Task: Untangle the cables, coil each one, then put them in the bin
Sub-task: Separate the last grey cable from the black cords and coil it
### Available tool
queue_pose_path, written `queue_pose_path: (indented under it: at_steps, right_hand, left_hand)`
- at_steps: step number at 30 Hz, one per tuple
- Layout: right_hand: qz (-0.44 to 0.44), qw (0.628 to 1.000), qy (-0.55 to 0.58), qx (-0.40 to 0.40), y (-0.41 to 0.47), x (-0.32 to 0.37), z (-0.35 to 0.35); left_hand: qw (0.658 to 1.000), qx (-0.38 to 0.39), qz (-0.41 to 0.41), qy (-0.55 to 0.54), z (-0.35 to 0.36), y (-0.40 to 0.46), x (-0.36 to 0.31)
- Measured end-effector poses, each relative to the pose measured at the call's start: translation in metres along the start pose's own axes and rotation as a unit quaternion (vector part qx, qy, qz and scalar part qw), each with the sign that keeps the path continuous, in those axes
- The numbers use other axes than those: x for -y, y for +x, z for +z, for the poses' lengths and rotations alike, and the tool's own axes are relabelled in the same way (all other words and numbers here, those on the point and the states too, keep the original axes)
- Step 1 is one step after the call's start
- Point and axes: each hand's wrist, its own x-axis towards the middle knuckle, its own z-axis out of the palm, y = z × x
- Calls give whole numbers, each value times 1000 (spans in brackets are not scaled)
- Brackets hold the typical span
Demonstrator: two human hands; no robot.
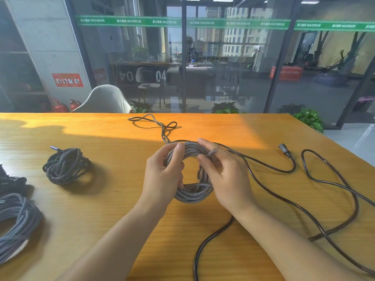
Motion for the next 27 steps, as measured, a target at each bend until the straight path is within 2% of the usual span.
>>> queue_pose_path:
  at_steps: [3,6,9,11,15,19,24,27]
  right_hand:
    - [45,990,124,-48,4,4,-4]
    - [126,953,270,-49,7,9,-5]
    - [181,919,337,-94,11,13,-7]
    - [192,909,348,-128,14,10,-8]
    - [208,911,311,-173,20,2,-13]
    - [208,890,354,-201,27,2,-26]
    - [223,871,388,-203,29,-5,-32]
    - [240,873,391,-164,29,-8,-32]
  left_hand:
    - [1000,-3,-5,-9,-1,2,1]
    - [1000,7,-5,-22,0,1,-1]
    - [999,27,-7,-38,6,-2,-4]
    - [999,37,-7,-39,8,-2,-6]
    - [998,48,-17,-44,8,0,-5]
    - [997,49,-23,-60,7,0,-7]
    - [996,58,-22,-66,8,-1,-10]
    - [996,54,-16,-70,3,-1,-11]
